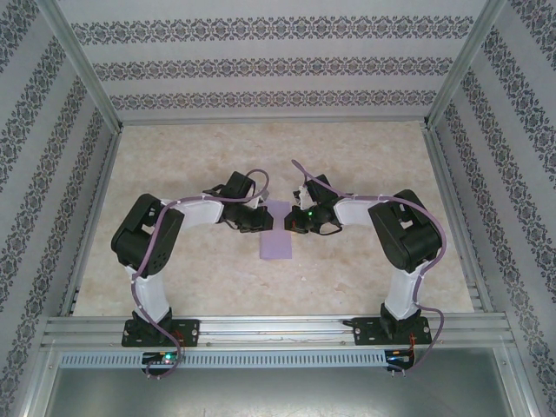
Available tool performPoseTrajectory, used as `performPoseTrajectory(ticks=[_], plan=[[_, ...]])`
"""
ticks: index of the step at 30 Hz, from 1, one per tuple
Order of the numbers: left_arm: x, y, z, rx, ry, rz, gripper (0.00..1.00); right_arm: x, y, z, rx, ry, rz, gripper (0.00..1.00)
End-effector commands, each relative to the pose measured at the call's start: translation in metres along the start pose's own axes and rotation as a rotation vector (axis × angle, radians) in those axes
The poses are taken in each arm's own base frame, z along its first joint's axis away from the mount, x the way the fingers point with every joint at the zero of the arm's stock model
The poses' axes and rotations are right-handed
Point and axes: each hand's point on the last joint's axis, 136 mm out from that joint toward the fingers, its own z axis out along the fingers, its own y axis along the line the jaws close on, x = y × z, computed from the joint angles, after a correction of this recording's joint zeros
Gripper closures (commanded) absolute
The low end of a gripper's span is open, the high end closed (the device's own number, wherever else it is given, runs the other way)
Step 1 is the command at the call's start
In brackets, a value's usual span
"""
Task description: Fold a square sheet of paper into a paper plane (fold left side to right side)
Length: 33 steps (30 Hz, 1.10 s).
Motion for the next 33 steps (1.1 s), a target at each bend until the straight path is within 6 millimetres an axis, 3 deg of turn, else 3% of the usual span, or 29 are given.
performPoseTrajectory(ticks=[1, 13, 22, 27, 30, 33], plan=[[0.006, 0.022, 0.007, -0.068, 0.007, -0.012, 0.88, 0.043, -0.068, 0.016, 0.255, 0.114, 0.072, 1.0], [0.025, 0.065, 0.004, -0.14, 0.008, -0.111, 0.89, 0.049, -0.083, 0.014, 0.322, 0.131, 0.064, 1.0], [0.031, 0.077, -0.016, -0.113, -0.026, -0.149, 0.9, 0.049, -0.083, 0.013, 0.319, 0.133, 0.063, 1.0], [0.023, 0.071, -0.03, -0.113, -0.083, -0.123, 0.94, 0.048, -0.08, 0.013, 0.302, 0.128, 0.055, 1.0], [0.004, 0.043, -0.047, -0.035, -0.167, -0.073, 0.94, 0.046, -0.076, 0.013, 0.287, 0.124, 0.051, 1.0], [-0.003, 0.027, -0.049, 0.028, -0.183, -0.059, 0.95, 0.046, -0.075, 0.013, 0.289, 0.123, 0.051, 1.0]])
